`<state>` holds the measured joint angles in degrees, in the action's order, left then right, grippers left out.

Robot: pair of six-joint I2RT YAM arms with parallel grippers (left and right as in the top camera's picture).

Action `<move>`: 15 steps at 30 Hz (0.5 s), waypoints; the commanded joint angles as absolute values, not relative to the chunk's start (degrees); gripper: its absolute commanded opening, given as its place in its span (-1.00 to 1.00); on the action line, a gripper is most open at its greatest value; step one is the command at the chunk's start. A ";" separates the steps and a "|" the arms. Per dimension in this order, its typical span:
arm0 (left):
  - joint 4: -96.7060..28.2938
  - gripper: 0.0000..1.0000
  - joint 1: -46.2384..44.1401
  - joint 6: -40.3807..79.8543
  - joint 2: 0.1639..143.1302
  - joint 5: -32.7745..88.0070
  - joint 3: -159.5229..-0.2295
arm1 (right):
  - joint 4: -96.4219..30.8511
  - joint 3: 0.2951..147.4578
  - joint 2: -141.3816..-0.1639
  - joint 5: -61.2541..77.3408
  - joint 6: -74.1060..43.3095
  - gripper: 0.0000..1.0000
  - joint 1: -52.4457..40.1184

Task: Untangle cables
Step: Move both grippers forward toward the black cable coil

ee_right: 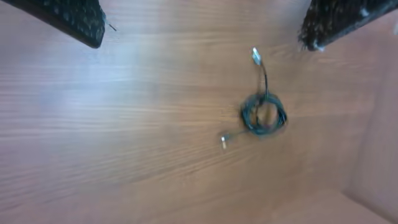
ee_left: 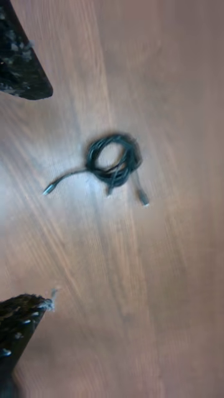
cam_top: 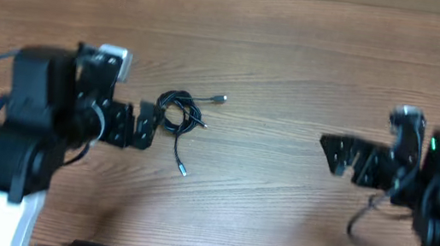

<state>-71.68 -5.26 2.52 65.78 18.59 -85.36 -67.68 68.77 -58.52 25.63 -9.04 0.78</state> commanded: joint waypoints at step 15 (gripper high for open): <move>-76.88 -0.92 -5.98 6.26 93.36 30.15 -86.74 | -72.01 74.65 -90.26 37.17 -8.97 -0.93 0.58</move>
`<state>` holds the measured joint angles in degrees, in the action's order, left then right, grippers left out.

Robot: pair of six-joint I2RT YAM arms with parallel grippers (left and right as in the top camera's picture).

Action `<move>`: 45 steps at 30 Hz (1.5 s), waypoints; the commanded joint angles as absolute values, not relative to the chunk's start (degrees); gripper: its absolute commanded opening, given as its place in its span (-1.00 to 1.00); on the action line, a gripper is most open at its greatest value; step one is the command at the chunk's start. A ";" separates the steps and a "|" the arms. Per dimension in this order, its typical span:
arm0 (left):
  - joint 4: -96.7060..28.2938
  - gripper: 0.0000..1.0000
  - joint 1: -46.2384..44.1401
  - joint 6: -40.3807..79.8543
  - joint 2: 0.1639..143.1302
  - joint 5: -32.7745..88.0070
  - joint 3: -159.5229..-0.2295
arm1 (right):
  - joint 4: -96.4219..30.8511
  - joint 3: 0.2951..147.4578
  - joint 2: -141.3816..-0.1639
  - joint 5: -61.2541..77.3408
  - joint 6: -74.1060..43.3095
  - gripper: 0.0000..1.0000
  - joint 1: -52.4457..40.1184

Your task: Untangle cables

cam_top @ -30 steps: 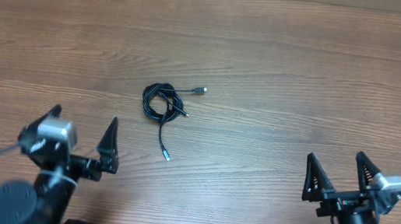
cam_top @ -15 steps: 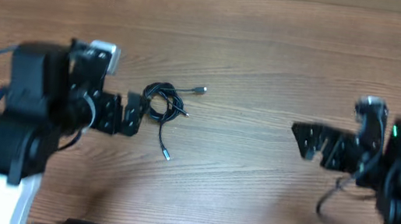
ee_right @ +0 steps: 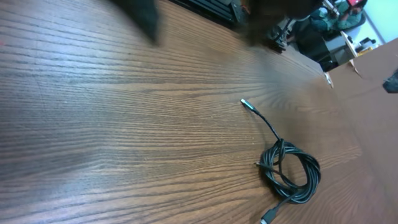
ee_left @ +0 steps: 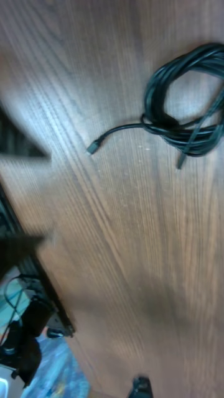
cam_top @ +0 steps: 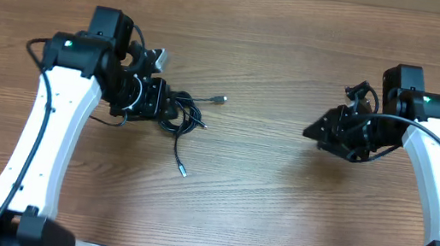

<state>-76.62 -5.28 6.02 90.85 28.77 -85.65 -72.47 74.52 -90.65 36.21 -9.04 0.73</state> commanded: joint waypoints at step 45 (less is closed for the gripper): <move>-56.62 -0.03 -9.06 18.24 107.59 1.45 -80.66 | -19.11 45.36 -90.37 13.52 -48.42 -0.19 -30.89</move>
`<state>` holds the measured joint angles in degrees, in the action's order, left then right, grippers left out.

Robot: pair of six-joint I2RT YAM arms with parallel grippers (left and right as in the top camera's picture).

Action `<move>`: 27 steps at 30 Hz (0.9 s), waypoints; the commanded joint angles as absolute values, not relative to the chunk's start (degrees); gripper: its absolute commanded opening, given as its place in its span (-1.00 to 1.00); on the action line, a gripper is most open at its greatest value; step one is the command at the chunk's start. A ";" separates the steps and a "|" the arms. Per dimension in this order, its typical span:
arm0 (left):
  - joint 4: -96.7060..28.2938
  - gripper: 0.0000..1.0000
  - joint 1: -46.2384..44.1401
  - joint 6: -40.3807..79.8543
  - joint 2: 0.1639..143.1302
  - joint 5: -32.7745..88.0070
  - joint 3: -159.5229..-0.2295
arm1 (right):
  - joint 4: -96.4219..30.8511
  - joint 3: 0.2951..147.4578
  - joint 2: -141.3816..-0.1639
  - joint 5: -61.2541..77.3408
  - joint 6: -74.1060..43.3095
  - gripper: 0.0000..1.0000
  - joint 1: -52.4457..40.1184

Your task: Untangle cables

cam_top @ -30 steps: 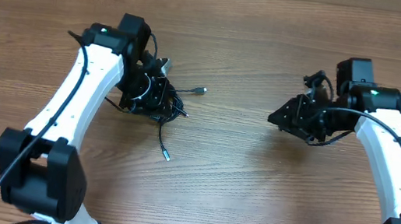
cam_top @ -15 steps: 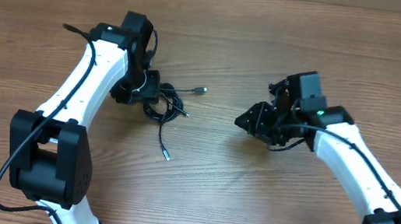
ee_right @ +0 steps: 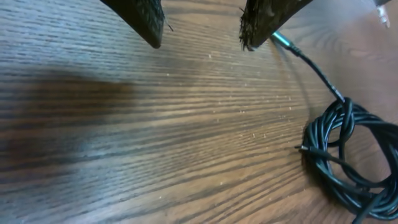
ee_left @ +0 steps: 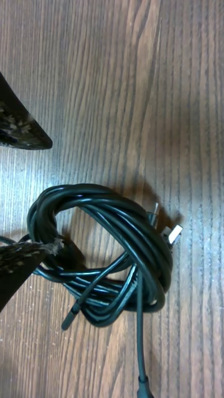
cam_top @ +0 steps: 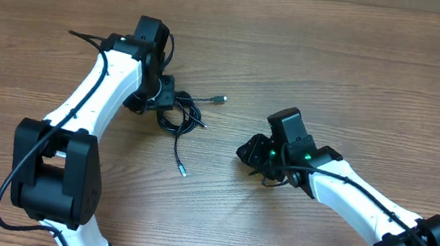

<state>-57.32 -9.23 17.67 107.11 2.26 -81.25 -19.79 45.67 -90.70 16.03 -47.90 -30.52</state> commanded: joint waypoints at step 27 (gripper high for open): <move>-50.94 -0.81 -9.17 19.53 107.59 9.30 -72.25 | -18.70 45.36 -90.37 13.52 -48.18 -0.18 -30.92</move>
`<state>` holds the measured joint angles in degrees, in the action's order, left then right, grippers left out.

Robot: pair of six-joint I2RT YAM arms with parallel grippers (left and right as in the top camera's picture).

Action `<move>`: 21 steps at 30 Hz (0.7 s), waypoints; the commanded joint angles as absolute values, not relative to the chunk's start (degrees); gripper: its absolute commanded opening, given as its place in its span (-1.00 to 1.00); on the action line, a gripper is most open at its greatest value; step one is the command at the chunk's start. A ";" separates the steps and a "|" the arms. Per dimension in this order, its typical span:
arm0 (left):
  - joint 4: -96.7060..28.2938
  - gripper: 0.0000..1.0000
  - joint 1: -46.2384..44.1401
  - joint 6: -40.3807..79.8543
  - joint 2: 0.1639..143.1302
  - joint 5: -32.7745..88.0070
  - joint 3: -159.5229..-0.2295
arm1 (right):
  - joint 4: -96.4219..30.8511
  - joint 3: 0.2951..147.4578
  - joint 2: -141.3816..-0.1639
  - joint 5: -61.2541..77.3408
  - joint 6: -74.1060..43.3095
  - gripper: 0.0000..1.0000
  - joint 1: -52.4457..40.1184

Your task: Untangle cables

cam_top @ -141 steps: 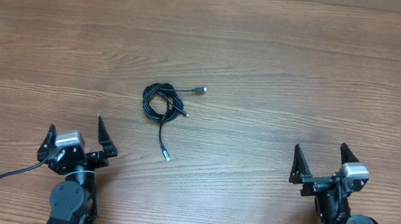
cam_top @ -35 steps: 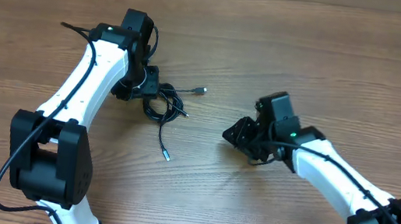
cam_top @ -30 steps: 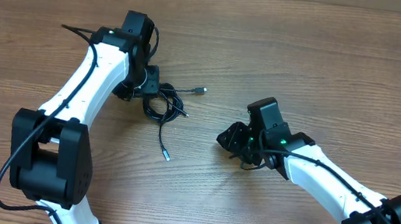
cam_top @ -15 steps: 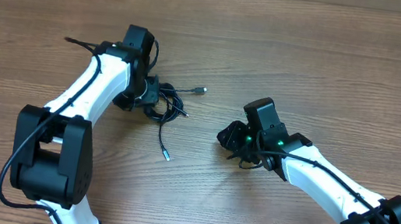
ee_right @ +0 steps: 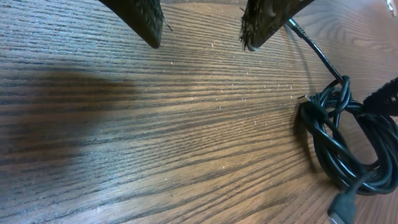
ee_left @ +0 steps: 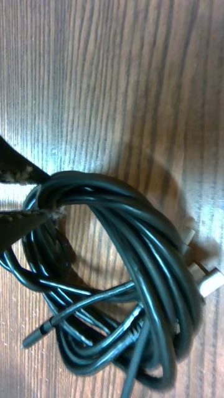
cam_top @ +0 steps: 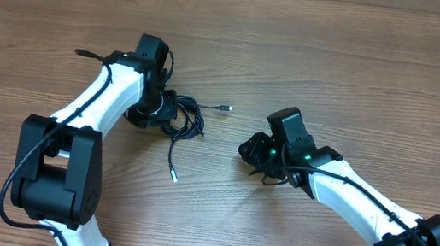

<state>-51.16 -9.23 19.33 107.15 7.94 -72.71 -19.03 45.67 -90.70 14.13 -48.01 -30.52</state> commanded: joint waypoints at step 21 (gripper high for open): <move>-52.73 0.09 -8.67 18.85 107.57 5.37 -81.12 | -18.41 45.36 -90.37 13.50 -47.99 -0.31 -31.51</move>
